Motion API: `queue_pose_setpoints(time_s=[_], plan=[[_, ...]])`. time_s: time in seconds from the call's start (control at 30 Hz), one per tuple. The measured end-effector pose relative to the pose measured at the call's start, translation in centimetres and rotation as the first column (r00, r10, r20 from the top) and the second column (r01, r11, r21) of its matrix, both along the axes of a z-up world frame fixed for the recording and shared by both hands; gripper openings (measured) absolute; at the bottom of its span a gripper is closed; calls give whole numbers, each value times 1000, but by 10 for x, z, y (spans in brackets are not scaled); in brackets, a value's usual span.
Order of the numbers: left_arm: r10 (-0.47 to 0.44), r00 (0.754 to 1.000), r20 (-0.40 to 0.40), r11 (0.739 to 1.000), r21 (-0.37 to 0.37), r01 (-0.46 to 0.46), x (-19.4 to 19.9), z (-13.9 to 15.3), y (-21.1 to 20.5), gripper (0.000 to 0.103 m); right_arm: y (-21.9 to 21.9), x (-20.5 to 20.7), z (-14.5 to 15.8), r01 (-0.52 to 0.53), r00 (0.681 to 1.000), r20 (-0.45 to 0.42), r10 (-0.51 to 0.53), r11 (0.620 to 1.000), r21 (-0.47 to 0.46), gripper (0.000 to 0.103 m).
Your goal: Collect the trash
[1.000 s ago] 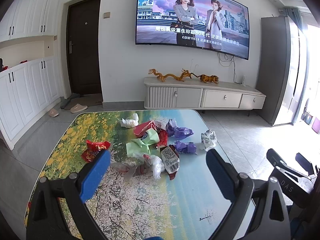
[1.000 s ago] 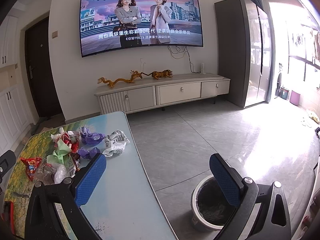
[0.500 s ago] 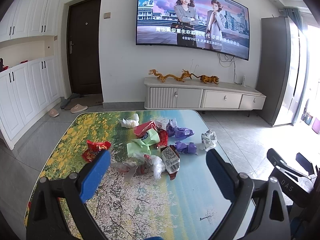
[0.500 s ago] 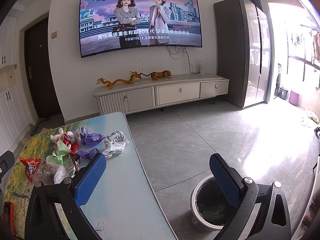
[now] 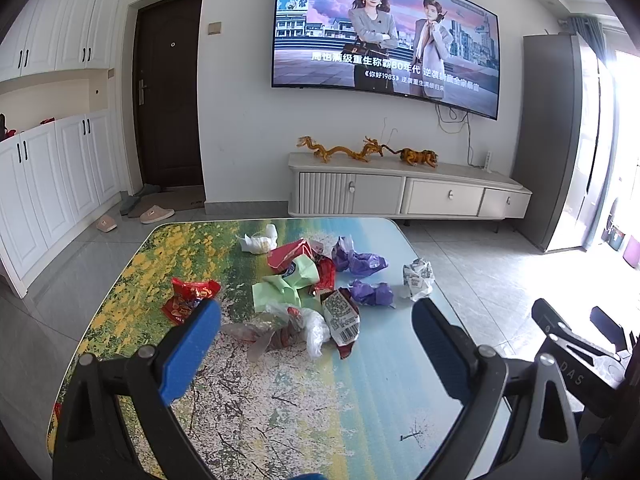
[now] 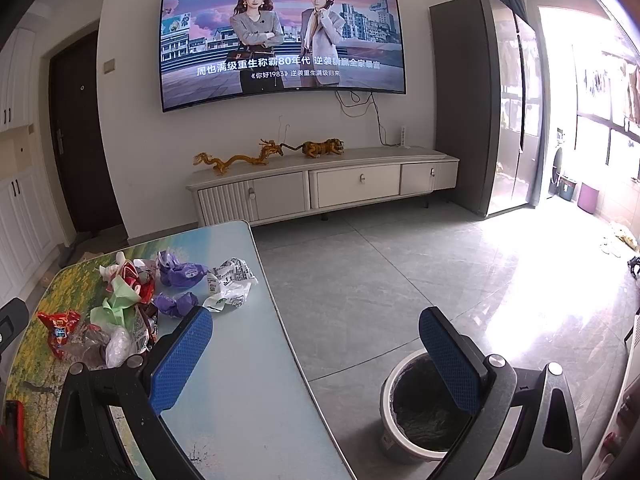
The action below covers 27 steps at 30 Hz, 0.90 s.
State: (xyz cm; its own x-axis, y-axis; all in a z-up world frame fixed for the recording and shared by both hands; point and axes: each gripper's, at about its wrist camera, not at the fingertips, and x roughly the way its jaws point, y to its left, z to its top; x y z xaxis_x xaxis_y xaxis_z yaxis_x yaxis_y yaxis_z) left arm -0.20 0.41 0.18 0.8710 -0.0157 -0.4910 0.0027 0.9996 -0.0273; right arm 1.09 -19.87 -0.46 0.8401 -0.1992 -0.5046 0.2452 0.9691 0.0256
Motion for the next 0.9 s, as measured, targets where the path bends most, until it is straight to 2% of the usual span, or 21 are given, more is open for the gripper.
queue_pose_setpoints(time_s=[0.73,0.9], plan=[[1,1000,-1,1000,-4,-1,1,-3,3,97,1,2,-6,0,1000,-6,0,1000,6,103],[6,1000,4,1000,-5,-6,3,-13,2,97,-2,2,-6,-1,1000,1,1,1000,27,103]])
